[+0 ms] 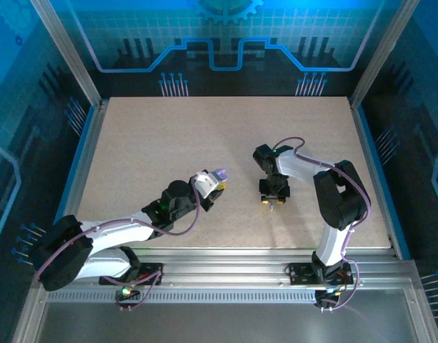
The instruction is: Insert wireless bluetooth earbuds into charging case
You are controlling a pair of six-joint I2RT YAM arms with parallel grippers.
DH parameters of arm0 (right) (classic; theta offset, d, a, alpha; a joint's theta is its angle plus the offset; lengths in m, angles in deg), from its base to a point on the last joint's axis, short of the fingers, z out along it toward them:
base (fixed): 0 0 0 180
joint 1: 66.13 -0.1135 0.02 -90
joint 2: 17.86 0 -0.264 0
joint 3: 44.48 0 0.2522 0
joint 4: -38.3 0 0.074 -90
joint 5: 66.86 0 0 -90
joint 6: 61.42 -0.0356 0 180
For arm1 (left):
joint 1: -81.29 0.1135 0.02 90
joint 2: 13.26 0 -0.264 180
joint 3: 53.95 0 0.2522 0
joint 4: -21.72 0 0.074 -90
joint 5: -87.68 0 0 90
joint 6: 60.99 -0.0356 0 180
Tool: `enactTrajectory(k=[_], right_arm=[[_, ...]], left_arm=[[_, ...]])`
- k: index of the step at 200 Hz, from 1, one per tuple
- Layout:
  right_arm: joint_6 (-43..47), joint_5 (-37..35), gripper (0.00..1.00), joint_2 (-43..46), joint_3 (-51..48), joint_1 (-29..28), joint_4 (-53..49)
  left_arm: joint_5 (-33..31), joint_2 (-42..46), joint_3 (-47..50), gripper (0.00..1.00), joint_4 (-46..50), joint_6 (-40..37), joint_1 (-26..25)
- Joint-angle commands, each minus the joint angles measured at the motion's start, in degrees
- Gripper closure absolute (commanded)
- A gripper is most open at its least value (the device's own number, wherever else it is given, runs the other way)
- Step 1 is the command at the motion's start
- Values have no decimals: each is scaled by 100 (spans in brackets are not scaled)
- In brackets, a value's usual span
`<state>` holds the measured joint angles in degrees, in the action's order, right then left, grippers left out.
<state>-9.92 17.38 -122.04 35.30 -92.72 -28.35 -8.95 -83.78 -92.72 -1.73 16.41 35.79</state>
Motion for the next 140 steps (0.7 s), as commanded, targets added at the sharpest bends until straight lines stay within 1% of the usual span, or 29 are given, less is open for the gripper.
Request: enactTrajectory(k=[1, 55, 140], right_arm=[[67, 168, 64, -128, 43, 66, -21], [80, 287, 66, -208, -1, 80, 6], [185, 302, 75, -407, 43, 130, 28]], left_arm=[[-5, 126, -179, 83, 3, -133, 32], [-5, 101, -179, 83, -7, -129, 31], [-13, 82, -195, 83, 7, -133, 25]])
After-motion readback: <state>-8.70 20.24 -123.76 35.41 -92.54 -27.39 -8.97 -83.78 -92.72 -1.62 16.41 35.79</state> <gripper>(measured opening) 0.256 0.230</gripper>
